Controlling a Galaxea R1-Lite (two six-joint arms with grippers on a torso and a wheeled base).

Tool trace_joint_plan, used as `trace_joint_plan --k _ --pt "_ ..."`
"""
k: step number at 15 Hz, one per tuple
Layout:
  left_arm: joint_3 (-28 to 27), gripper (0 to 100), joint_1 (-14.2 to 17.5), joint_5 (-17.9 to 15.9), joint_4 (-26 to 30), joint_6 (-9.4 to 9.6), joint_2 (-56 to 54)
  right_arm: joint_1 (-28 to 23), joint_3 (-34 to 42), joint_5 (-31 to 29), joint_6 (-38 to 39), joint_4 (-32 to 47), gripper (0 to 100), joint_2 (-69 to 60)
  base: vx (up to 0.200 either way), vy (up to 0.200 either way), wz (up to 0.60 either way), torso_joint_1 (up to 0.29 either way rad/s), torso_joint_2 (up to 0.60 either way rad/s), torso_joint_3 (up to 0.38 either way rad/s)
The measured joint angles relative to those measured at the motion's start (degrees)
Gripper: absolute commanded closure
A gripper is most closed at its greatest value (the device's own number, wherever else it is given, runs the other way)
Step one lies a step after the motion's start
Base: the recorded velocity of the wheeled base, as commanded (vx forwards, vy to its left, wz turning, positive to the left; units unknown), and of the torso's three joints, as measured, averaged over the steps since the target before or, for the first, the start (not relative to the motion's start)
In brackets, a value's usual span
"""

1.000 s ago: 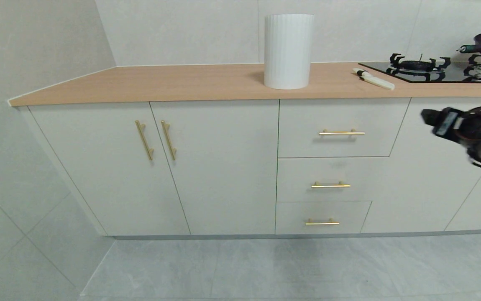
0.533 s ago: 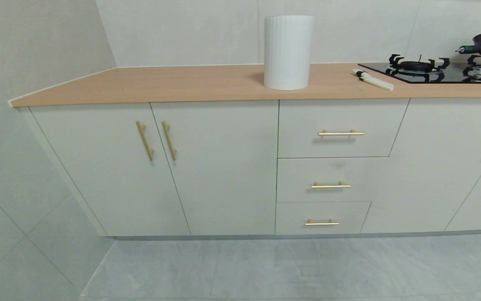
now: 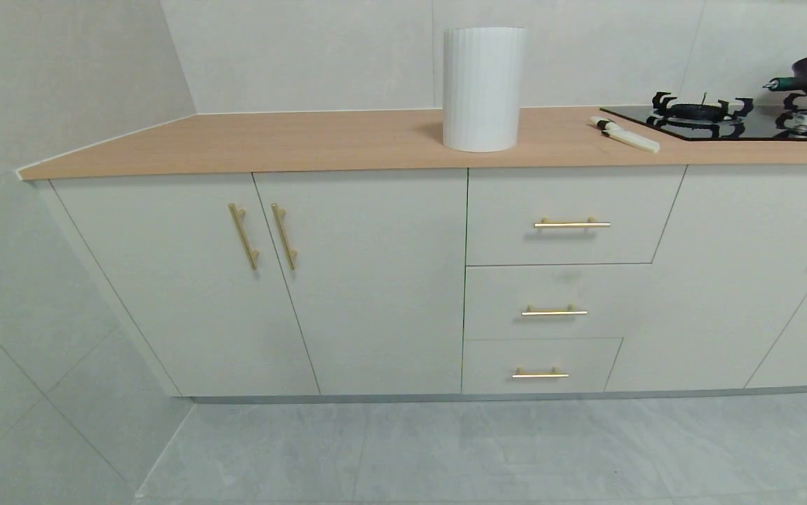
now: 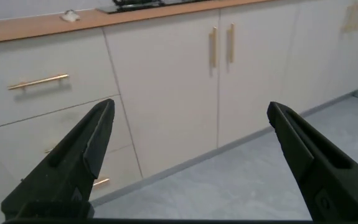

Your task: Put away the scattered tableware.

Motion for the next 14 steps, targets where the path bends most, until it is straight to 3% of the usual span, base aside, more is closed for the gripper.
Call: trace_joint_plan --k 2,6,8,13,14 --pt "0.0 0 0.0 0.0 0.0 0.01 0.0 -1.2 2.8 1.2 -0.1 0.4 0 -3.8 0.0 0.0 0.0 0.0 0.0 0.0" --pt "0.0 0 0.0 0.0 0.0 -0.02 0.0 -1.8 12.5 12.4 0.0 -2.6 0 -6.2 0.0 0.0 0.0 0.0 0.0 0.0" --pt "0.0 0 0.0 0.0 0.0 -0.02 0.0 -1.8 16.0 18.3 2.3 0.2 0 -6.5 0.0 0.0 0.0 0.0 0.0 0.0" --pt "0.0 0 0.0 0.0 0.0 0.04 0.0 -1.8 16.9 22.0 1.1 0.3 0 -6.7 0.0 0.0 0.0 0.0 0.0 0.0" --pt "0.0 0 0.0 0.0 0.0 0.01 0.0 -1.8 17.0 25.6 0.9 0.8 0 -6.7 0.0 0.0 0.0 0.0 0.0 0.0"
